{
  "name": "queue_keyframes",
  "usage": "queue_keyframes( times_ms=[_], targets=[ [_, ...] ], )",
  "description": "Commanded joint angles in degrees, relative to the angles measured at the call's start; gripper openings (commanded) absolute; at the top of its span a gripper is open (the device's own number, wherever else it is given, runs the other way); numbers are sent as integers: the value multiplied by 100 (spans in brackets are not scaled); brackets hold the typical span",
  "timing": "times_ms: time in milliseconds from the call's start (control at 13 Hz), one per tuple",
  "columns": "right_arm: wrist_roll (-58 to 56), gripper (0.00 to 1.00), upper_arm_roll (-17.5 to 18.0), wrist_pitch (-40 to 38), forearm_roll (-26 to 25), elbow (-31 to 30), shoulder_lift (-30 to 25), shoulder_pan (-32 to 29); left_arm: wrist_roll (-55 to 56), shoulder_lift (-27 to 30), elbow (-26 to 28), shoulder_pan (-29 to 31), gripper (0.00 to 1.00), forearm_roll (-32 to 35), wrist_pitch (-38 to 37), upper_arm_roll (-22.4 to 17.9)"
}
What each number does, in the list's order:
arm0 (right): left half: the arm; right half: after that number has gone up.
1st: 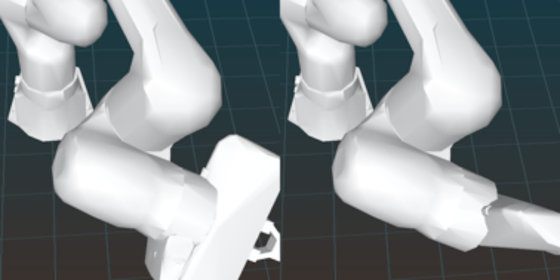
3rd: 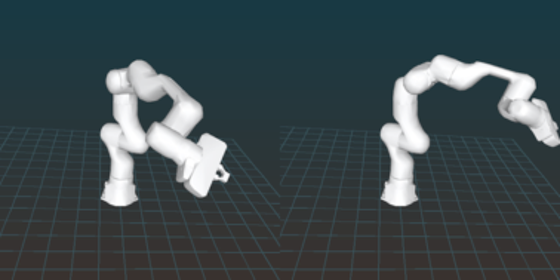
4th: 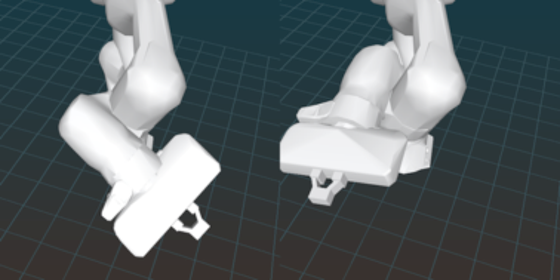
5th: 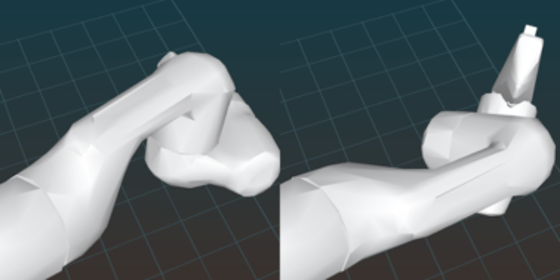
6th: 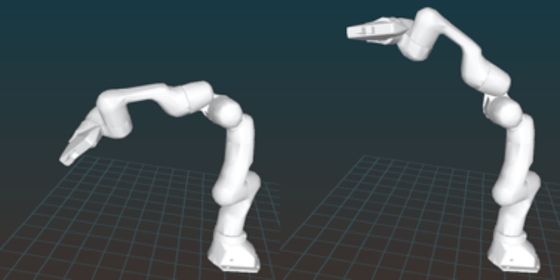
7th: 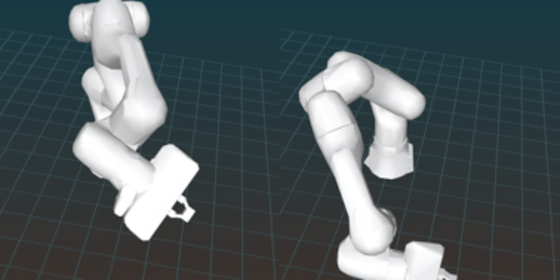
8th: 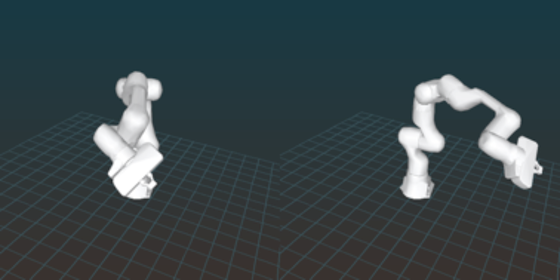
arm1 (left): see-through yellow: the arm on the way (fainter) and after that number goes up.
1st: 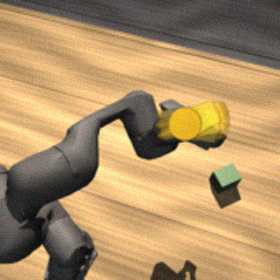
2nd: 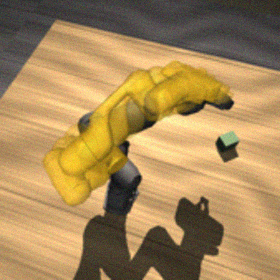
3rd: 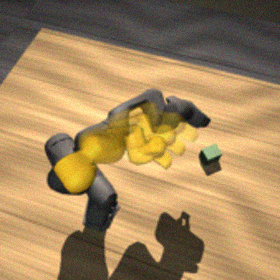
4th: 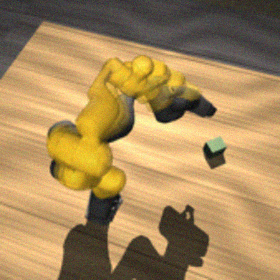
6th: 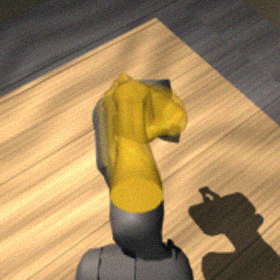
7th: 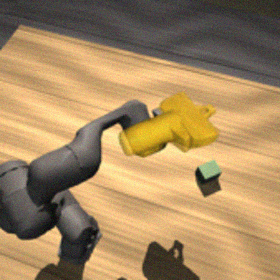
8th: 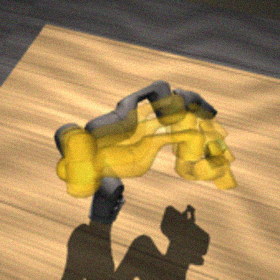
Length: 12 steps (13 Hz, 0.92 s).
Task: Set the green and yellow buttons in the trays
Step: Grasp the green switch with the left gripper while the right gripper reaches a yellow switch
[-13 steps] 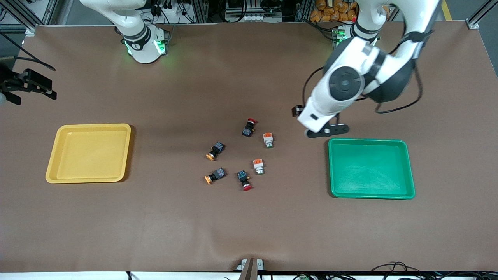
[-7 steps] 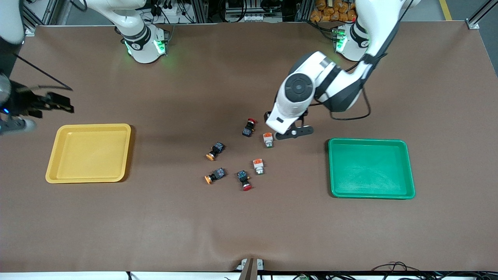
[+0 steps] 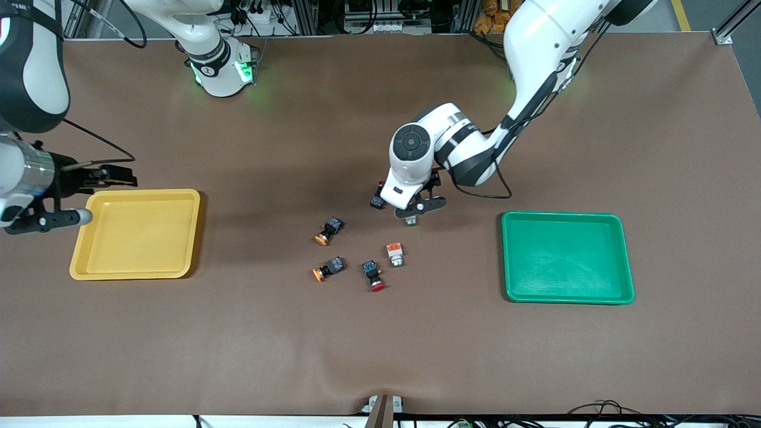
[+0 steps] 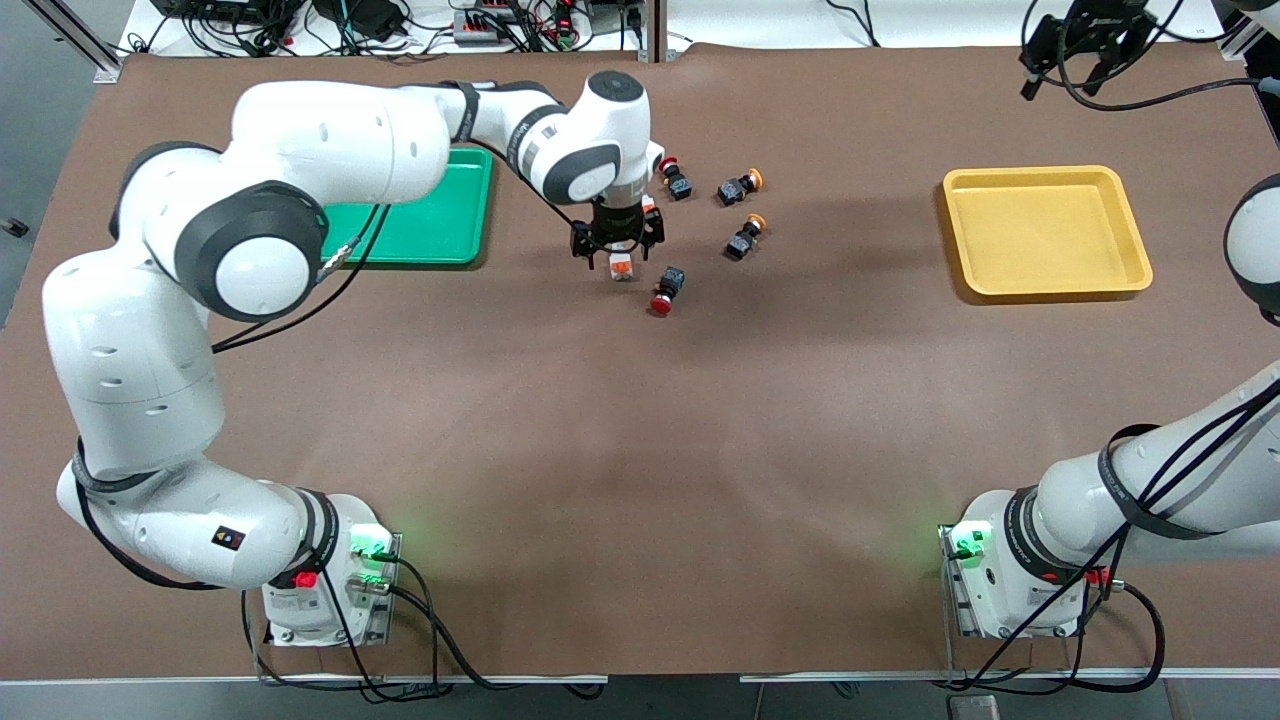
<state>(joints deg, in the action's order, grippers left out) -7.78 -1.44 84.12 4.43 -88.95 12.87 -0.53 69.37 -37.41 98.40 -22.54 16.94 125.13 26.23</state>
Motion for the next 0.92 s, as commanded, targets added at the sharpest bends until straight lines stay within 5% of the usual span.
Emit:
queue_keyframes(
  times_ms=[0,230,690,843],
  targets=[
    [968,100,21,209,356,-79,242,113,462,-231,31,-67,100,633,283,-57],
    [1909,100,21,578,374,-96,540,500,569,-302,48,-23,98,723,485,-57],
    [4262,100,21,1456,383,-114,1068,1396,569,-302,452,188,71,828,1294,-66],
    [5082,100,21,1781,374,-114,1305,1721,578,-276,452,206,51,828,1294,-66]
  ],
)
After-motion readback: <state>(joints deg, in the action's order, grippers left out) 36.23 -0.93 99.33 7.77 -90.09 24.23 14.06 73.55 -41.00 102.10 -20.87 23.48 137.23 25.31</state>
